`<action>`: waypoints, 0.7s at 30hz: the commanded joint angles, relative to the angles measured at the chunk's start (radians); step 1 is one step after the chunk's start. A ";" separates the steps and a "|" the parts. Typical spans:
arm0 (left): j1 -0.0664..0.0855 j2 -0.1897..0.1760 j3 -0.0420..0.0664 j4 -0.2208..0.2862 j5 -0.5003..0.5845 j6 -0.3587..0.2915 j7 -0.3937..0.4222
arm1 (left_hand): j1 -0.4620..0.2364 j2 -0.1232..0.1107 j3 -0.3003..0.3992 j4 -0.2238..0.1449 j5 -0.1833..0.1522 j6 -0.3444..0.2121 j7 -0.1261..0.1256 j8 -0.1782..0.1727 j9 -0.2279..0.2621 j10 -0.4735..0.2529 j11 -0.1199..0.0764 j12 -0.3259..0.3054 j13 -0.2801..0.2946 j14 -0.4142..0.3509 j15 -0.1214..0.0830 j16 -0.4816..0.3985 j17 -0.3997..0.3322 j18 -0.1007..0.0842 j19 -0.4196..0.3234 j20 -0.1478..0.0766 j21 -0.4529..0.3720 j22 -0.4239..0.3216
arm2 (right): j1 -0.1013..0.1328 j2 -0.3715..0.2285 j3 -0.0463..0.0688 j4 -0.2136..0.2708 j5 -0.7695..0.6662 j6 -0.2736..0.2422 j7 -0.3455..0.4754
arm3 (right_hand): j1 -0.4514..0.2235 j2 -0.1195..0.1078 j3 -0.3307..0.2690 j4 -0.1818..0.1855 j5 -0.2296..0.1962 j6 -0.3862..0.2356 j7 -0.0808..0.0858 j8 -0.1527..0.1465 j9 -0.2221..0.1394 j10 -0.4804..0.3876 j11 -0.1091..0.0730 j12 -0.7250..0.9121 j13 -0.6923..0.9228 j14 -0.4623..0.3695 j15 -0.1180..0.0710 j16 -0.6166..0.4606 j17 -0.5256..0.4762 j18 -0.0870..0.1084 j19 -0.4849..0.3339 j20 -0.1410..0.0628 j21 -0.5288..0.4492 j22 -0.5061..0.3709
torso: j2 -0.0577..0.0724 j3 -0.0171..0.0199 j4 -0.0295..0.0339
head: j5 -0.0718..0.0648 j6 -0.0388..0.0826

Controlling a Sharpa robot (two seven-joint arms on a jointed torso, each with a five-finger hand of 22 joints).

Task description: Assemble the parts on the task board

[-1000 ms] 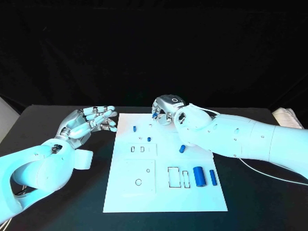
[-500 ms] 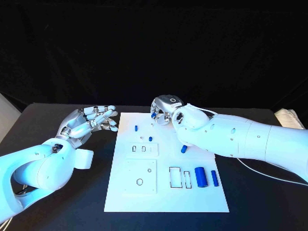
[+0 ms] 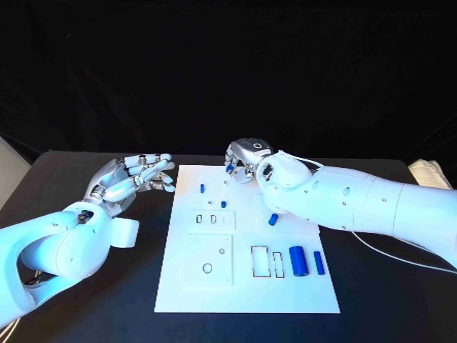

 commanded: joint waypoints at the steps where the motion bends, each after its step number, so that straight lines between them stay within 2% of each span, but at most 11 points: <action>1: 0.002 0.003 0.001 -0.001 -0.004 0.021 0.004 | 0.006 -0.001 0.001 -0.002 0.004 0.005 0.009 -0.004 -0.002 0.004 -0.001 -0.006 -0.001 -0.008 0.000 0.003 0.001 0.009 -0.006 -0.001 0.004 0.001 | -0.004 -0.001 -0.003 -0.004 -0.018 0.045 -0.015 | 0.011 0.019 0.004 -0.003 0.000 -0.003 -0.001 0.003 0.052 0.003 -0.009 0.003 0.001 0.034 0.000 0.007 0.000 -0.013 0.003 0.001 0.003 0.001 | 0.001 0.0000 0.0006 | -0.002 -0.001; 21: 0.002 0.004 0.001 -0.008 -0.004 0.022 0.003 | 0.006 -0.001 0.001 -0.002 0.004 0.005 0.009 -0.004 -0.002 0.004 -0.001 -0.006 -0.001 -0.008 0.000 0.003 0.001 0.009 -0.006 -0.001 0.004 0.001 | -0.006 -0.004 -0.003 0.007 -0.032 0.050 -0.024 | 0.008 0.016 0.004 -0.003 -0.003 -0.006 -0.001 0.003 0.055 0.000 -0.009 0.003 0.001 0.033 0.001 0.006 -0.003 -0.012 0.002 0.002 0.001 0.000 | 0.004 -0.0013 0.0019 | 0.000 -0.004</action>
